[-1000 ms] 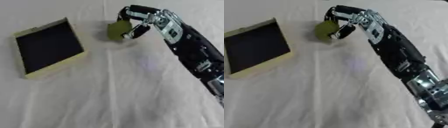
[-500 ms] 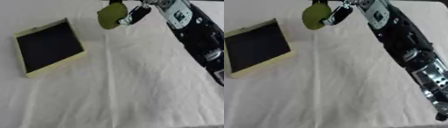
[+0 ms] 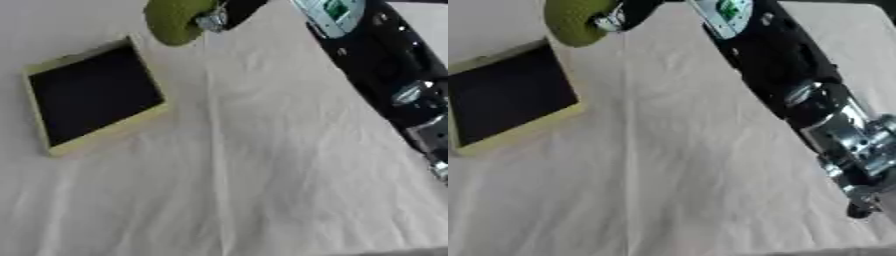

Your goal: Pick up objects on the table and place them in the box.

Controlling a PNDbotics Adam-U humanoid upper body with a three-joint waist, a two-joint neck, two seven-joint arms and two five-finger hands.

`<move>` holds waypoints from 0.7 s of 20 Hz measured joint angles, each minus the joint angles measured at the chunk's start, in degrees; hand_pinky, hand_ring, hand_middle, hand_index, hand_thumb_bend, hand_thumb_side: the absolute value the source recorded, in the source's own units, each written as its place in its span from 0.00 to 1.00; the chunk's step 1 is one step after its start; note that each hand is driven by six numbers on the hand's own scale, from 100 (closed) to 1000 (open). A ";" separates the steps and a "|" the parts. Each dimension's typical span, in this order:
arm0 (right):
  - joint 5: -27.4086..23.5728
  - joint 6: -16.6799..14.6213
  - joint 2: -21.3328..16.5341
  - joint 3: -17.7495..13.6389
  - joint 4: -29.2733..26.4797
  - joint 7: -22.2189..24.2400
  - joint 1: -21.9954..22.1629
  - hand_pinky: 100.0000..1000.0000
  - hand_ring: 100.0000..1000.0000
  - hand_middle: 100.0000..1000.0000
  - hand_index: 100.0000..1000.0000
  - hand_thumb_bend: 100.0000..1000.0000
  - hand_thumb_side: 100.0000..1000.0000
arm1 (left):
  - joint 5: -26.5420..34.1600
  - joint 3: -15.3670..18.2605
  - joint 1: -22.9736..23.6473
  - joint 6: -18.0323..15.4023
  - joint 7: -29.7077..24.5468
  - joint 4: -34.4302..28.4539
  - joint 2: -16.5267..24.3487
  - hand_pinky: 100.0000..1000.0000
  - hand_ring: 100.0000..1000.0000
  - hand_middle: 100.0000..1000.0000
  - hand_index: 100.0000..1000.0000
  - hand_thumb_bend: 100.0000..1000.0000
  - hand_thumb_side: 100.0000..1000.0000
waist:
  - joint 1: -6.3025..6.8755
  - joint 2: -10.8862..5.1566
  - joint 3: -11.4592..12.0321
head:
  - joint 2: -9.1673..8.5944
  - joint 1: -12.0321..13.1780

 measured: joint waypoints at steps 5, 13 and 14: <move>3.57 -0.12 4.92 0.59 0.82 -0.08 -0.59 0.52 0.49 0.50 0.55 0.08 0.00 | 0.20 -0.08 -2.68 -1.28 -0.68 0.00 -0.46 0.74 0.70 0.57 0.69 0.12 0.43 | 0.05 0.00 1.65 | 0.18 -2.36; 10.63 0.40 11.90 0.15 4.70 -3.37 -0.55 0.53 0.49 0.50 0.56 0.05 0.00 | 0.62 -0.38 -4.84 -2.72 -1.68 0.00 -1.01 0.74 0.70 0.57 0.69 0.13 0.41 | 0.08 0.12 3.65 | 0.07 -4.61; 11.54 0.58 12.65 -0.16 5.35 -4.01 -0.43 0.53 0.49 0.50 0.56 0.05 0.00 | 0.71 -0.38 -5.08 -2.82 -1.77 0.00 -1.15 0.74 0.70 0.57 0.69 0.14 0.41 | 0.07 0.19 3.88 | 0.03 -4.76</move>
